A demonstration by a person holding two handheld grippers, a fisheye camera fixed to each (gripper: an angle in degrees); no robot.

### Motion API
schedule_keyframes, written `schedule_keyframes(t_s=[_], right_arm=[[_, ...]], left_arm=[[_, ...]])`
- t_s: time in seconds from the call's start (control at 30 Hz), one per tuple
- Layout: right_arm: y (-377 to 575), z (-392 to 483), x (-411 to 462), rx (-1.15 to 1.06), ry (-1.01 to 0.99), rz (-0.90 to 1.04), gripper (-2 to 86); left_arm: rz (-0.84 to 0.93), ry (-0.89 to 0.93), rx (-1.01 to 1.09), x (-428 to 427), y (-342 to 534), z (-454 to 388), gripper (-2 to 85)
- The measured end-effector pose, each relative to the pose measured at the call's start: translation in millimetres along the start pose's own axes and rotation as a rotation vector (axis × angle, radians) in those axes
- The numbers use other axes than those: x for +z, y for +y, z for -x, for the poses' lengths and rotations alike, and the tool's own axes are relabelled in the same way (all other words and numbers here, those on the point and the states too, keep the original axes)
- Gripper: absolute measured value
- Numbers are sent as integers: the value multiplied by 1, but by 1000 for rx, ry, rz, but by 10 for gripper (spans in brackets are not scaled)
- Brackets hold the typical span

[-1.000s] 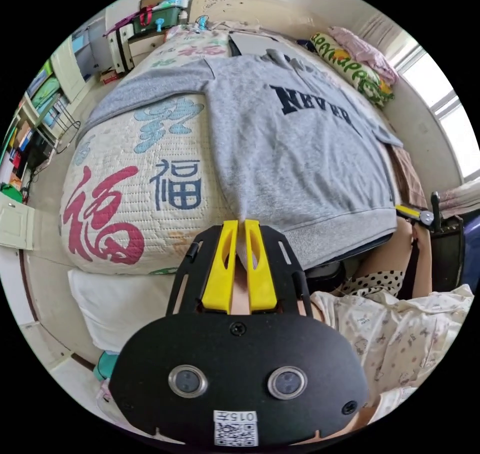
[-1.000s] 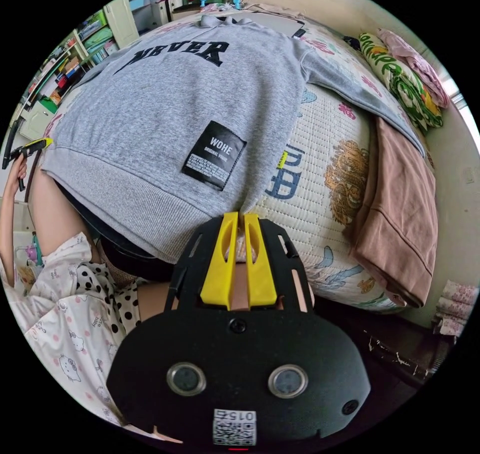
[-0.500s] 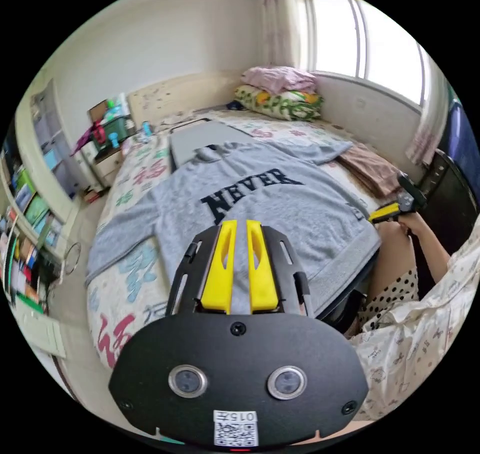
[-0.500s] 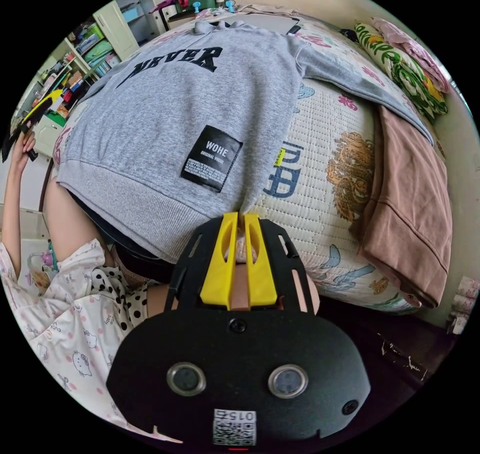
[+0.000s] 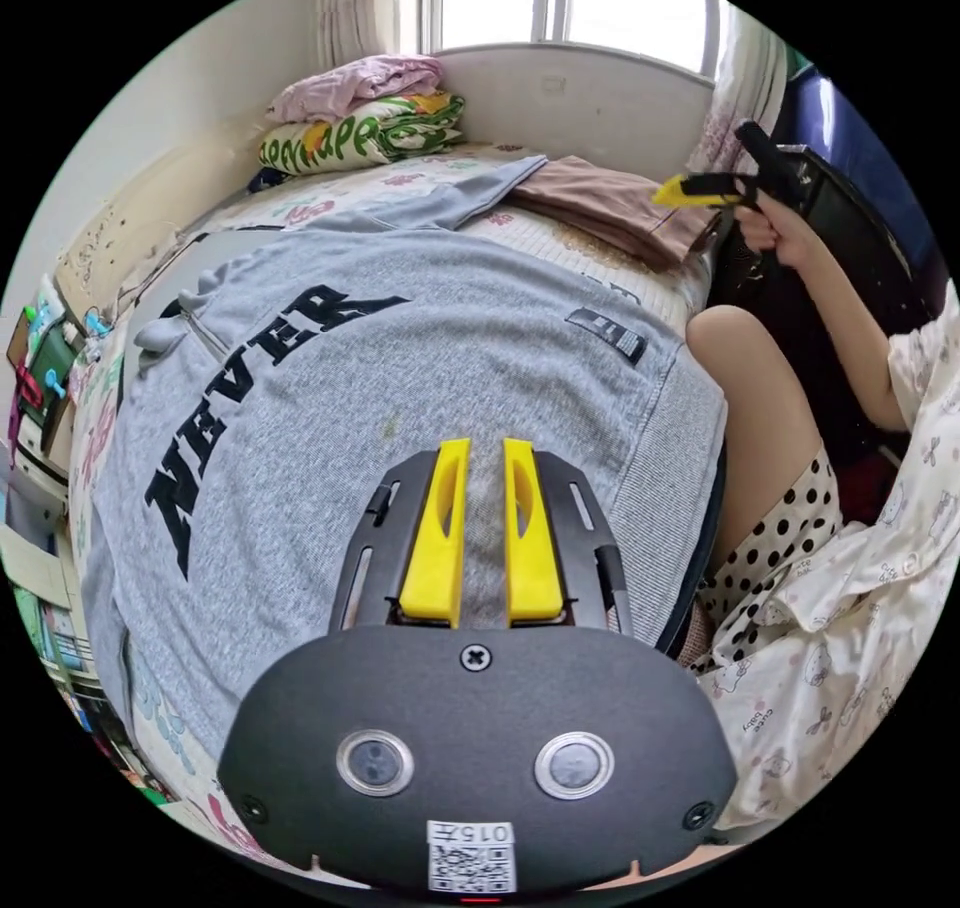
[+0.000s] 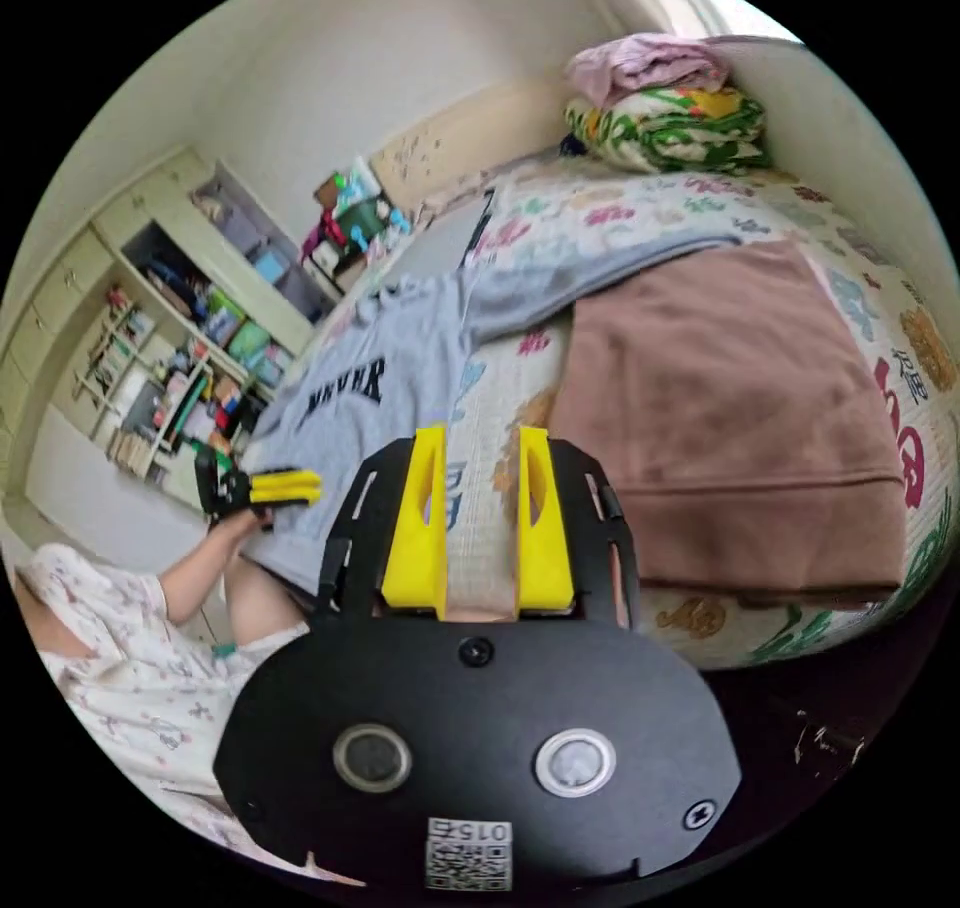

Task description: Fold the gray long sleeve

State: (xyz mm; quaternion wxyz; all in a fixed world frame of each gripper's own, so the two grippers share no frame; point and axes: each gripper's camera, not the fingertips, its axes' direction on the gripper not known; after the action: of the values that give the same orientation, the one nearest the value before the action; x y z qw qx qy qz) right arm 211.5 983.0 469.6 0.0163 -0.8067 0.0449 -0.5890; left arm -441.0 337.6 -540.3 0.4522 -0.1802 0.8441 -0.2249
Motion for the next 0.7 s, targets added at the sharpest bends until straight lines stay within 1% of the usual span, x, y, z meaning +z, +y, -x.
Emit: schedule_keyframes(t_s=[0.03,0.07,0.13,0.27,0.33,0.47,0.53,0.6,0.7], right_arm=[[-16,-19,-13,39,15,-92,111],[-34,-37,-19,90,60,-146,113],[-65,-63,-20,163,82,-201,116],[-130,-123,-5,357,-16,-296,124],[-148,-144,8,441,-38,-306,128],[-169,-170,37,591,68,-287,128],[-172,-176,46,629,111,-277,101],[-172,-176,48,648,139,-309,85],[-175,-164,47,607,197,-341,36]], left_arm=[[1,-36,19,-2,0,-6,58],[-2,-63,38,-4,0,-11,55],[-5,-77,50,-8,1,-13,51],[-6,-67,45,-14,2,-9,46],[-7,-62,42,-16,2,-7,44],[-10,-87,64,-20,1,-11,31],[-11,-97,77,-21,1,-13,27],[-12,-109,87,-22,0,-15,23],[-14,-133,110,-22,0,-20,18]])
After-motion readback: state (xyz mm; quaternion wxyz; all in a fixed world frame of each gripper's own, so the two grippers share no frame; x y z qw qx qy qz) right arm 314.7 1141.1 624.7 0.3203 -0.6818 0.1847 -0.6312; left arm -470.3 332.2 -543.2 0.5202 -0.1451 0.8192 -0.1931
